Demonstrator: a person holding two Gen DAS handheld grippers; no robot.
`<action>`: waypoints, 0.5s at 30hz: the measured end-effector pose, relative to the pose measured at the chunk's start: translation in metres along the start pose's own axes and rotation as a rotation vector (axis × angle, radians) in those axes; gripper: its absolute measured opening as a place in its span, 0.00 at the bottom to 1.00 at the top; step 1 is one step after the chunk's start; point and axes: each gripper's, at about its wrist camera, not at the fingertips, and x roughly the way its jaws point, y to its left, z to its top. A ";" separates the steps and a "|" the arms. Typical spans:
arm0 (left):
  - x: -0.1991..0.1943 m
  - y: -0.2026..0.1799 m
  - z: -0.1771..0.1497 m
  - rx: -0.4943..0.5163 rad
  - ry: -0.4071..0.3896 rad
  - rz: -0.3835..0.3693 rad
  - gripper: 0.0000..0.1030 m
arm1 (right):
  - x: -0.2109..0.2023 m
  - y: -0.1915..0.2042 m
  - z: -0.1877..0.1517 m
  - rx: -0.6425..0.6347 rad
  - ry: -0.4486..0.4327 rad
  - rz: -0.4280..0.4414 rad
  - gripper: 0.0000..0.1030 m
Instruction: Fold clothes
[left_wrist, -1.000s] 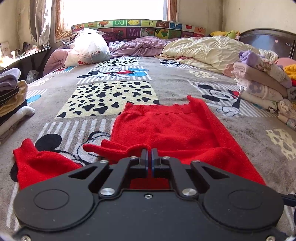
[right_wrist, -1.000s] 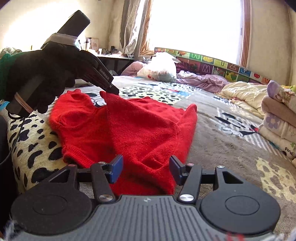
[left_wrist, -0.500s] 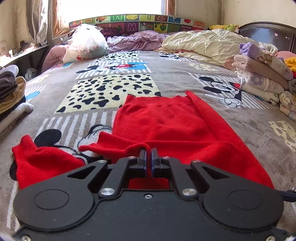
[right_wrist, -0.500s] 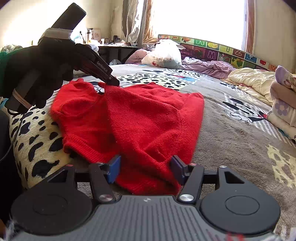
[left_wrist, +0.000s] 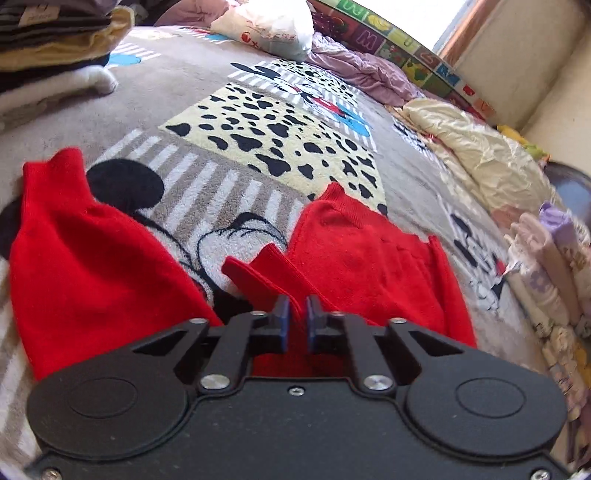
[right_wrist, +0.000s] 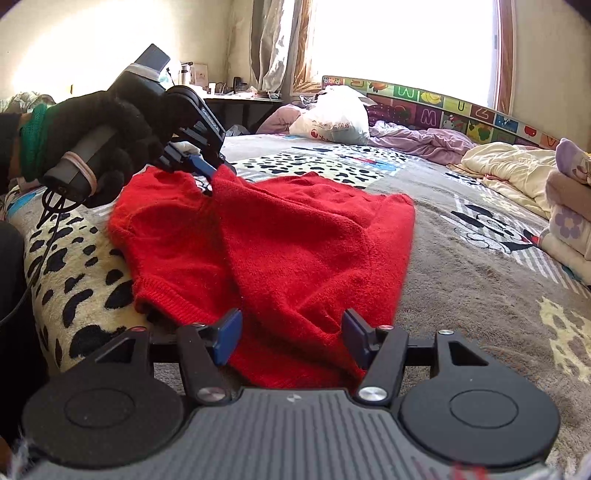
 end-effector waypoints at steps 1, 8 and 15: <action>-0.006 -0.009 0.002 0.070 -0.037 0.018 0.03 | 0.000 0.000 0.000 0.001 0.000 0.001 0.58; -0.007 -0.005 0.003 0.187 -0.168 0.088 0.02 | 0.003 -0.002 -0.001 0.017 0.020 0.011 0.62; -0.007 0.018 -0.007 -0.004 -0.110 0.000 0.18 | -0.005 -0.003 0.002 0.032 -0.044 0.025 0.62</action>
